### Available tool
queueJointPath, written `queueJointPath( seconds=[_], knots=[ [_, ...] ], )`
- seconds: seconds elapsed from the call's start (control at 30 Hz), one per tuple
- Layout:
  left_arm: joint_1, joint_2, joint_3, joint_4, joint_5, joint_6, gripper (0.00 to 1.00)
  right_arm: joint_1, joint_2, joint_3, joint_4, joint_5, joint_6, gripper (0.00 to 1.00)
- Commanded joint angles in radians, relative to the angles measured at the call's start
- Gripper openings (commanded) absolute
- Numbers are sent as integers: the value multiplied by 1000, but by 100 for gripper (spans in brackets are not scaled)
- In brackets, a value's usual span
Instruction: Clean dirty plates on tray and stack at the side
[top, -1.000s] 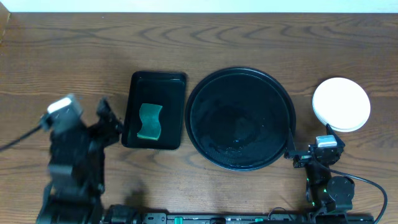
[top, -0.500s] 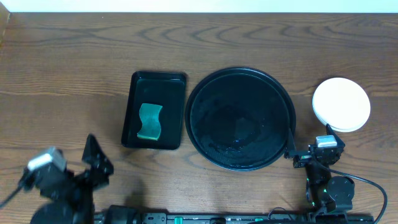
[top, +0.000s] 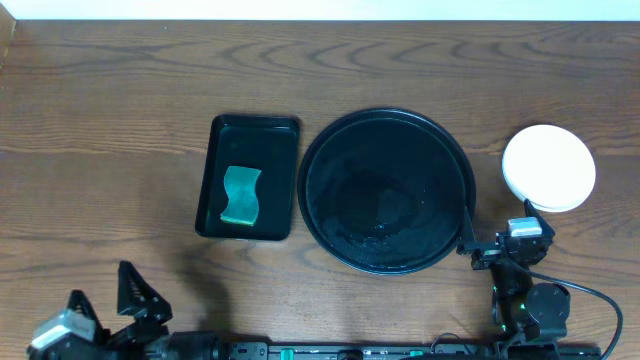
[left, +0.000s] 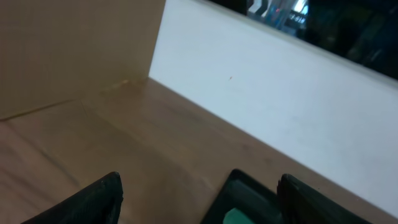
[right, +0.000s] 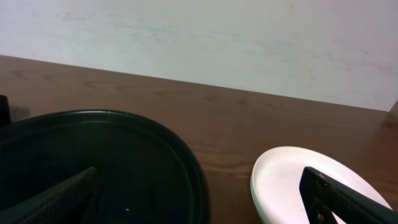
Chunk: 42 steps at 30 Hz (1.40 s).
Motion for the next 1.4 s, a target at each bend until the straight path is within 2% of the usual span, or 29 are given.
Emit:
queueJointPath(
  seconds=[0.0,0.1,0.2,0.3,0.47,0.57,0.8,1.03,1.37],
  knots=[
    [9,-6,-51,-1,-2,-52,80,-7,-6,-2,-4,-8,-13,99],
    [9,-6,-98,18,-2,-122,80,-7,-6,-2,-4,-7,-13,99],
    [9,-6,-166,132,-2,-197,80,-7,-6,-2,-4,-7,-13,99],
    [9,-6,-236,282,8,-271,80,-7,-6,-2,-4,-8,-13,99],
    [9,-6,-374,617,109,-273,80,-7,-6,-2,-4,-7,-13,99],
    [9,-7,-442,784,155,-248,80,-7,-6,-2,-4,-8,-13,99],
    [9,-7,-587,1141,273,-46,80,-7,-6,-2,-4,-7,-13,99],
    [9,-7,-655,1182,288,60,80,-7,-6,-2,-4,-7,-13,99],
    [9,-7,-808,1185,288,72,80,-7,-6,-2,-4,-7,-13,99]
  ],
)
